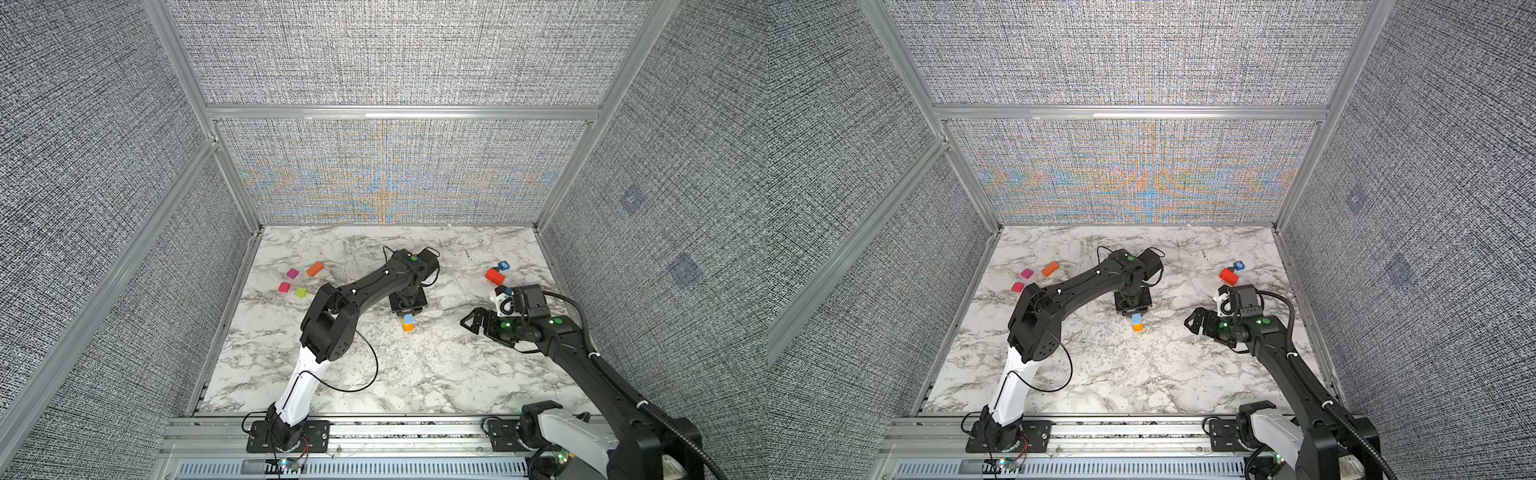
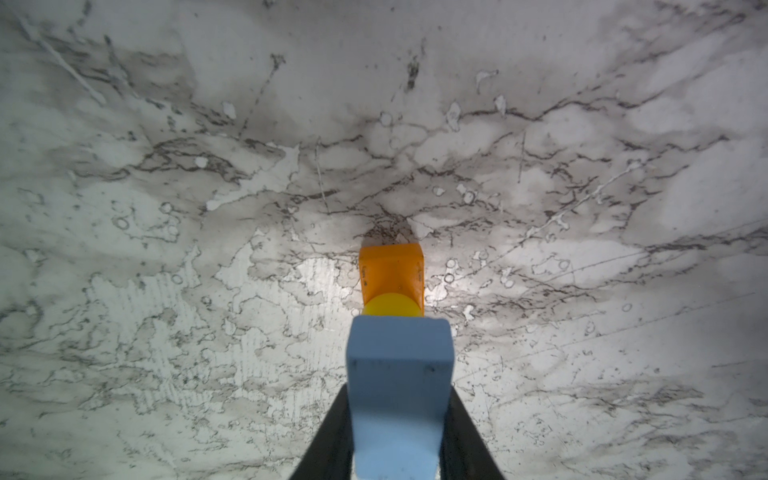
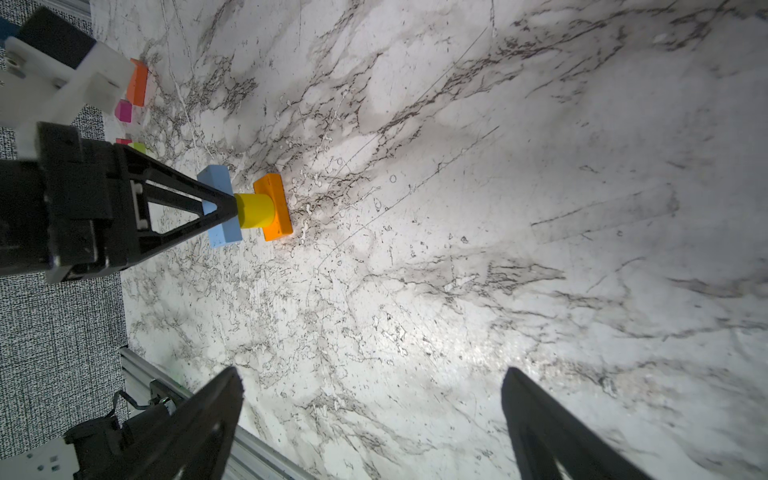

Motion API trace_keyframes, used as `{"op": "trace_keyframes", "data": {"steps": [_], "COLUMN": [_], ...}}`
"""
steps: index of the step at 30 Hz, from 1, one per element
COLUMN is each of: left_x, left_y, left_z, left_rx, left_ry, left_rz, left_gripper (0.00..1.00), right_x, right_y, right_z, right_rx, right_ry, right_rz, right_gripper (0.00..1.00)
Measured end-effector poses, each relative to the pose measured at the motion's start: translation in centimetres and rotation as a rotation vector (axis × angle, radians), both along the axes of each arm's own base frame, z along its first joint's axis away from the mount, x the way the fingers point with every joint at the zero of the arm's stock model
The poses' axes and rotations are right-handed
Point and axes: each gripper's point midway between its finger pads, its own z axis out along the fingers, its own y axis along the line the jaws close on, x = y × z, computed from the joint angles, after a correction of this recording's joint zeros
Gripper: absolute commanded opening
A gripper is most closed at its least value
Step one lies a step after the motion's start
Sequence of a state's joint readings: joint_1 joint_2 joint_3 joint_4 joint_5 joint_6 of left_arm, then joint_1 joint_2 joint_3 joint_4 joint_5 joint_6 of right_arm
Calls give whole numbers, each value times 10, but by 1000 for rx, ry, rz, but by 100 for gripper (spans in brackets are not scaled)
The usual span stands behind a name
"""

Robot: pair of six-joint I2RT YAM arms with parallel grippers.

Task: Build the wood block tower
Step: 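Lower the light-blue block beside the yellow cylinder on the orange block, then open and withdraw the left gripper while the right arm reaches toward the blue cube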

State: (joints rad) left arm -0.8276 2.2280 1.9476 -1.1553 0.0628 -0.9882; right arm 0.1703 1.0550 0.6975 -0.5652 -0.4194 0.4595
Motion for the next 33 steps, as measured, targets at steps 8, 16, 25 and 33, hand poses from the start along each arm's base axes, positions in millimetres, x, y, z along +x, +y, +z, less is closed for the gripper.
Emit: {"op": "trace_keyframes", "data": {"steps": [8,16,25,33], "left_x": [2,-1,-2,1], "left_y": [-2,1,3,5], "left_z": [-3,-3,-3,20], "left_rx": [3,13,23,0], "left_ry": [3,12,16,-34], "left_rz": [0,0,-1,-15], "left_gripper": [36,39,50,99], "right_x": [-1,-1,0,1], "right_y": [1,1,1,1], "right_z": [1,0,1,1], "right_rx": [5,5,6,-1], "right_ry": [-5,-3,-8,-7], "right_rz": [5,5,5,9], "right_gripper": [99,99,99,99]}}
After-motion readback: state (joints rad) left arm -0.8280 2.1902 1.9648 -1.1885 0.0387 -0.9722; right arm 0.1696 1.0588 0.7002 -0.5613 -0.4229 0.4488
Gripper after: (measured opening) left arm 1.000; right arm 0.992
